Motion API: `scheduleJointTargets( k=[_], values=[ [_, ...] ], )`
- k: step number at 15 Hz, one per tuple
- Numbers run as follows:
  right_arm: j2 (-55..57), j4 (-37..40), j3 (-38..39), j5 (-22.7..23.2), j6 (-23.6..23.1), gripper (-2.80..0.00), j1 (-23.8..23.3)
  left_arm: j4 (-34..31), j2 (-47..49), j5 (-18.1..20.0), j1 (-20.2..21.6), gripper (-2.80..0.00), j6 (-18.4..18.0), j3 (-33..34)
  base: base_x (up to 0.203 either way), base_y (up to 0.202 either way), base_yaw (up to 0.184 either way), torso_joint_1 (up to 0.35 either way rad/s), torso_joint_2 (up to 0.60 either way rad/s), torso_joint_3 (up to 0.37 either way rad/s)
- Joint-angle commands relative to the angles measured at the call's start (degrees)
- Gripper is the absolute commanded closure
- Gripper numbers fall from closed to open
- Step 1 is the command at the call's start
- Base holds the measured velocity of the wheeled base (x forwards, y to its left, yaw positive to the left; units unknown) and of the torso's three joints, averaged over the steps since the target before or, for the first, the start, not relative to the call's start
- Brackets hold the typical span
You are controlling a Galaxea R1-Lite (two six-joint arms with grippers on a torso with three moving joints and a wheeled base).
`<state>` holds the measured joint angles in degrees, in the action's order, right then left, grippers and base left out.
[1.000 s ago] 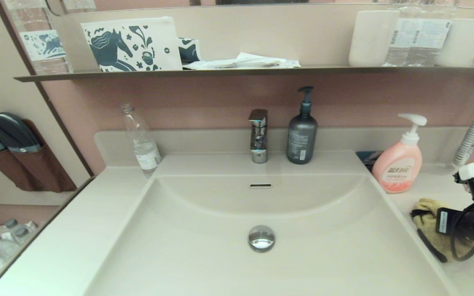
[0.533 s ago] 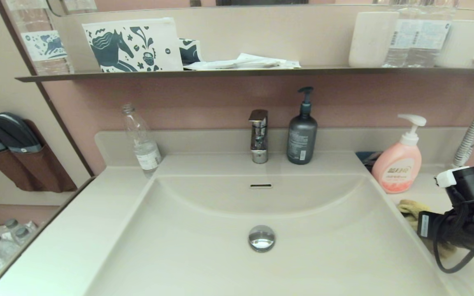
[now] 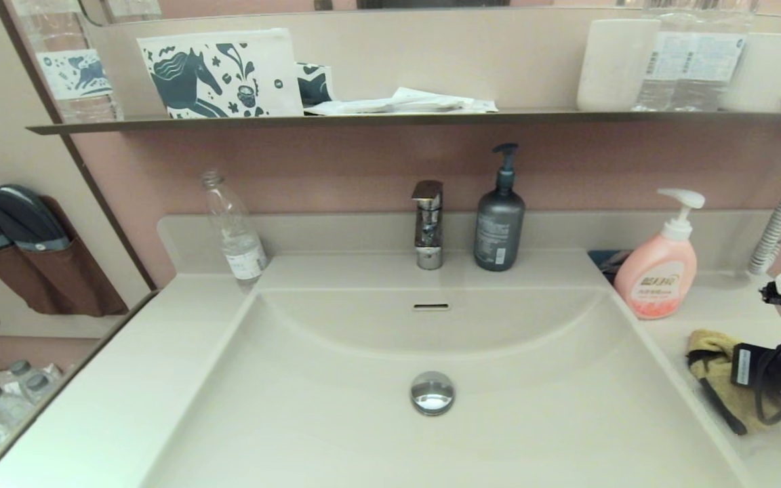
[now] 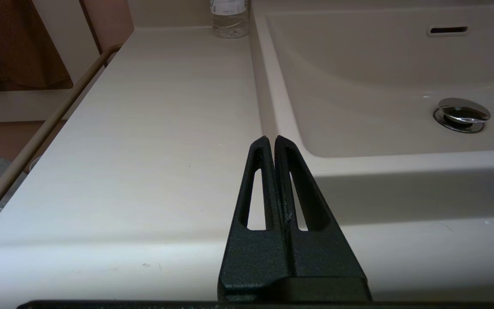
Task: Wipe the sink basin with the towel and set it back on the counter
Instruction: Wipe the sink
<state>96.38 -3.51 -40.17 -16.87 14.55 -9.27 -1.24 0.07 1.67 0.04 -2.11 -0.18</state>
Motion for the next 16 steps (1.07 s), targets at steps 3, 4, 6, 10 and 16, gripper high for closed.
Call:
scheduleJointTargets(
  k=[3,4,6,10,16],
  values=[
    [0.73,-0.36,-2.74,0.67,-0.42,0.00,-3.68,0.01,0.01,0.00,0.05,0.00,0.00,0.01,0.000,0.000,0.000,0.000,0.00,0.000],
    [1.39,-0.35,-3.81,0.69,-0.70,0.00,-4.62,0.01,0.01,0.00,0.05,0.00,0.00,0.01,0.000,0.000,0.000,0.000,0.00,0.000],
    [2.47,-0.11,-5.89,0.74,-0.76,0.00,-6.18,0.01,0.01,0.00,0.05,0.00,0.00,0.01,0.000,0.000,0.000,0.000,0.00,0.000],
    [3.45,2.40,-11.60,0.64,-0.83,0.00,-9.19,0.01,0.01,0.00,0.05,0.00,0.00,0.01,0.000,0.000,0.000,0.000,0.00,0.000],
    [1.08,7.19,-17.31,2.19,-0.48,0.00,-9.46,0.01,0.01,0.00,0.05,0.00,0.00,0.01,0.000,0.000,0.000,0.000,0.00,0.000]
  ],
)
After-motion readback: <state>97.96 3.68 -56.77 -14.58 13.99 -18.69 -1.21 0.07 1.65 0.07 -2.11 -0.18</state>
